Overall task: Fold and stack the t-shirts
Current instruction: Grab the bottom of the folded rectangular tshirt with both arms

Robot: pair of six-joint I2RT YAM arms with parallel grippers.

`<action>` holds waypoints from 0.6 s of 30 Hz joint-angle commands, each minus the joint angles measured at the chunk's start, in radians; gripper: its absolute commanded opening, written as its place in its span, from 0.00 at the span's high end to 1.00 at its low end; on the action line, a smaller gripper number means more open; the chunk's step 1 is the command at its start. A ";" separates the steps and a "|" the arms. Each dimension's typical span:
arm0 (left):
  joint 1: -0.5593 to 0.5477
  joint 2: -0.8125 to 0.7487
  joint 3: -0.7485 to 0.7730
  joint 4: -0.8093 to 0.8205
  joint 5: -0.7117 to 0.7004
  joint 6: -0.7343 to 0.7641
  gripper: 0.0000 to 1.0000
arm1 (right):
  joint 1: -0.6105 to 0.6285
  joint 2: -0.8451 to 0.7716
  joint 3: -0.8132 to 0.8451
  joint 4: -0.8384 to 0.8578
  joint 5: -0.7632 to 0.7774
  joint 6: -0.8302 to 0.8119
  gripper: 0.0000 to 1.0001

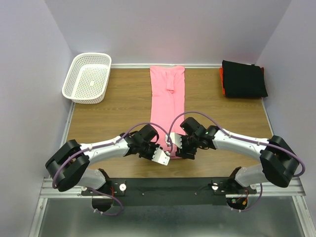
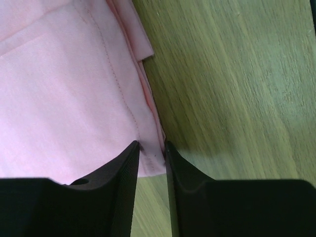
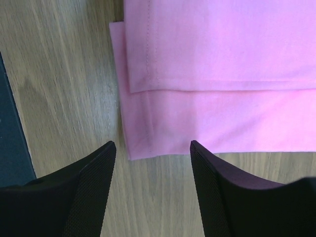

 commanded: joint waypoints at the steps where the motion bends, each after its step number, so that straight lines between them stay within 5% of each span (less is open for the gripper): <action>1: -0.006 0.029 0.003 -0.048 0.023 0.005 0.65 | 0.009 0.018 0.005 0.008 -0.036 -0.016 0.33; 13: -0.006 0.054 0.021 -0.076 0.004 0.002 0.62 | 0.010 0.095 -0.101 0.118 -0.028 -0.021 0.46; 16: -0.006 0.048 0.021 -0.088 0.001 0.007 0.68 | 0.010 0.080 -0.121 0.121 -0.022 -0.017 0.57; 18: -0.006 0.052 0.024 -0.099 0.003 0.010 0.81 | 0.010 0.064 -0.128 0.118 -0.017 -0.007 0.67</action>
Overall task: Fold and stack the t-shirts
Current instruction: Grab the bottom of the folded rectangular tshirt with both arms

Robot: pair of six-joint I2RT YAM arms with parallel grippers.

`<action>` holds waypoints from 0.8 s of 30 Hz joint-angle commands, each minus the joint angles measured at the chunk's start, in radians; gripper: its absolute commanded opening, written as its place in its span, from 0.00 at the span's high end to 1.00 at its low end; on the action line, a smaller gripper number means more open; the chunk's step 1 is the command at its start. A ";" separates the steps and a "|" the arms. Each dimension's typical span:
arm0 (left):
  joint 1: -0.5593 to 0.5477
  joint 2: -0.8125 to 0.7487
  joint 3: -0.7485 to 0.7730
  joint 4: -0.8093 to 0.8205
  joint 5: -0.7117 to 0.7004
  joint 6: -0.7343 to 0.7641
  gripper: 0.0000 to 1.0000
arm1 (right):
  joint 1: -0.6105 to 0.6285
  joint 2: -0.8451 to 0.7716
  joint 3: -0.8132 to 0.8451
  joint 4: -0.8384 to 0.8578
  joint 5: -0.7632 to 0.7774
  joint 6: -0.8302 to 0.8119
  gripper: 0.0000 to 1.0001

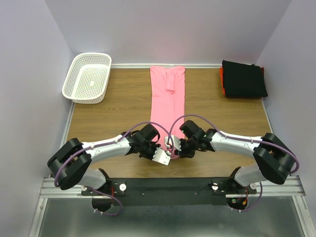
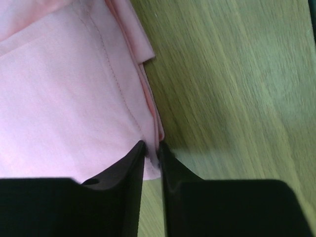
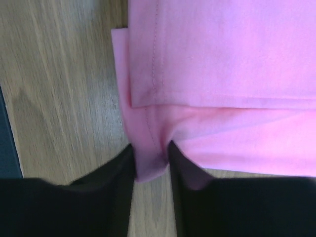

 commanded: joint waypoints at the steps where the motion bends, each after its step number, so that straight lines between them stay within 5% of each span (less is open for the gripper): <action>1: -0.005 0.025 -0.004 -0.077 0.000 0.012 0.92 | 0.009 0.003 -0.060 -0.015 0.027 0.011 0.80; 4: -0.005 0.011 0.002 -0.108 0.013 0.025 1.00 | 0.009 -0.046 -0.054 -0.027 0.033 0.036 0.99; 14: -0.004 -0.147 0.071 -0.232 0.075 -0.029 1.00 | 0.008 -0.129 0.033 -0.176 -0.022 0.106 1.00; 24: 0.136 -0.088 0.215 -0.258 0.092 0.032 1.00 | -0.080 -0.114 0.148 -0.183 0.004 0.068 0.99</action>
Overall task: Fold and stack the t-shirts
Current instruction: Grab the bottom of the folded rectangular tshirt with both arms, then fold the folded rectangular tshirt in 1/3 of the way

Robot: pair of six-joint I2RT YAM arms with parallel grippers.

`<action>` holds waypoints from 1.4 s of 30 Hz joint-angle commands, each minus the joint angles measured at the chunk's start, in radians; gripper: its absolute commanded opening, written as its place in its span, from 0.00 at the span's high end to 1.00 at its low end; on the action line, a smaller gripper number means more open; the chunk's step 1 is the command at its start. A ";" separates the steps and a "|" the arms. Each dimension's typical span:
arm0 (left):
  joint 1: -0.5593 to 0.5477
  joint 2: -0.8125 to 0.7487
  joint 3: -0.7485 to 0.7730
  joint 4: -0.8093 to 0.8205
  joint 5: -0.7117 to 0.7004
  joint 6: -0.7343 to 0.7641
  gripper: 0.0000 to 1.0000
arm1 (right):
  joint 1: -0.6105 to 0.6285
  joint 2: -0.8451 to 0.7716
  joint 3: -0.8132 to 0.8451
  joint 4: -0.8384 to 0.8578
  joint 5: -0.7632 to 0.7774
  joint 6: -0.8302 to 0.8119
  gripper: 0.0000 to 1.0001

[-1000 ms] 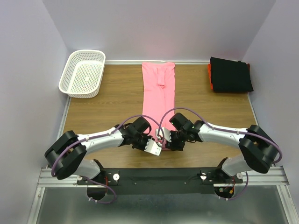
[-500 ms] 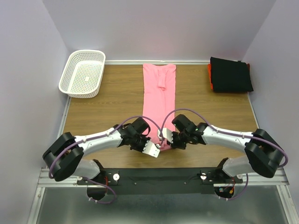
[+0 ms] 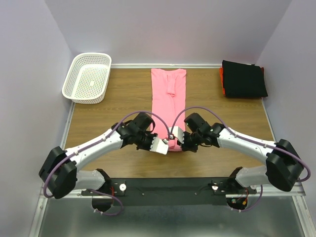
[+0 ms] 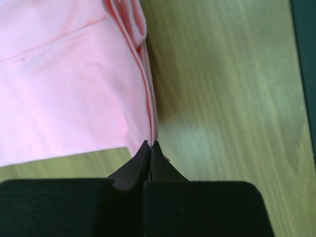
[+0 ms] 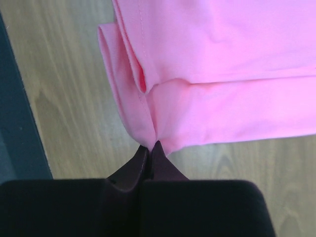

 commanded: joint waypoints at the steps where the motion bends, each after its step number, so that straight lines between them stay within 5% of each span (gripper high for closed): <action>1: 0.088 0.054 0.080 -0.031 0.031 0.054 1.00 | -0.050 0.009 0.084 -0.027 0.009 -0.030 1.00; 21: 0.359 0.470 0.482 0.104 0.015 0.255 1.00 | -0.340 0.437 0.531 -0.026 -0.024 -0.283 0.99; 42: 0.420 0.763 0.784 0.123 -0.011 0.316 1.00 | -0.426 0.721 0.836 -0.026 -0.047 -0.340 0.99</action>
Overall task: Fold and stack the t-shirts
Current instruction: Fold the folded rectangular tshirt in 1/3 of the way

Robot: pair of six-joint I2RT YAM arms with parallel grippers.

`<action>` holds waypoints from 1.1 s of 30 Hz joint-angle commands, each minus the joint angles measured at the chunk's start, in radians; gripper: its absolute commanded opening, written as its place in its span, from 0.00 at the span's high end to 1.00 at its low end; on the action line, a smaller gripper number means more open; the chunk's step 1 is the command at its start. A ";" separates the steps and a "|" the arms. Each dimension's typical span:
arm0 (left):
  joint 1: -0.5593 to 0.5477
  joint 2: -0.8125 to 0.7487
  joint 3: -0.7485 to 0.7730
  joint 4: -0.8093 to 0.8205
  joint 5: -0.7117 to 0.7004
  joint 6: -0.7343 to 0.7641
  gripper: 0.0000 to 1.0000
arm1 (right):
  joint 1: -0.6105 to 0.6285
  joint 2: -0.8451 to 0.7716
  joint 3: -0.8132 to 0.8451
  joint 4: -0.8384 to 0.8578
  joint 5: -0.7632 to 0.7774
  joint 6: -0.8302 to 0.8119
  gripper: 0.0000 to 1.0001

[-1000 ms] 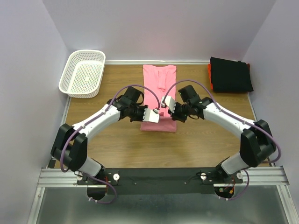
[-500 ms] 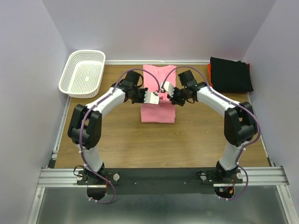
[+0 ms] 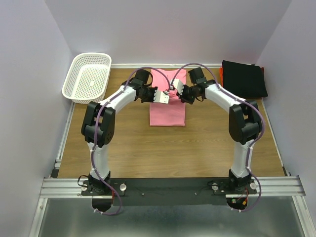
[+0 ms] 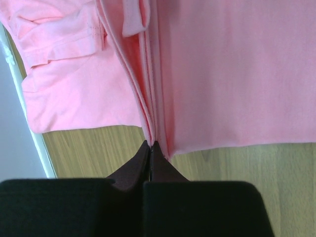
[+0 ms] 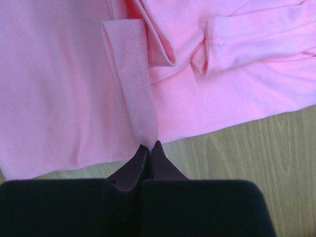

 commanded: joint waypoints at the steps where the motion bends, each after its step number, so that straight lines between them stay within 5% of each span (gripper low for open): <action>1: 0.014 0.036 0.041 0.016 -0.024 0.019 1.00 | -0.010 0.042 0.040 -0.013 -0.016 -0.017 0.99; 21: 0.022 0.139 0.104 0.114 -0.064 -0.002 0.96 | -0.037 0.144 0.136 -0.011 0.014 0.023 1.00; 27: 0.049 0.118 0.133 0.165 -0.064 -0.086 0.51 | -0.043 0.157 0.199 -0.011 0.062 0.116 0.58; 29: 0.069 0.081 0.147 0.153 -0.035 -0.138 0.46 | -0.053 0.144 0.216 -0.013 0.074 0.159 0.42; 33: 0.133 -0.012 0.105 0.122 0.086 -0.320 0.39 | -0.076 0.060 0.201 -0.013 0.054 0.306 0.37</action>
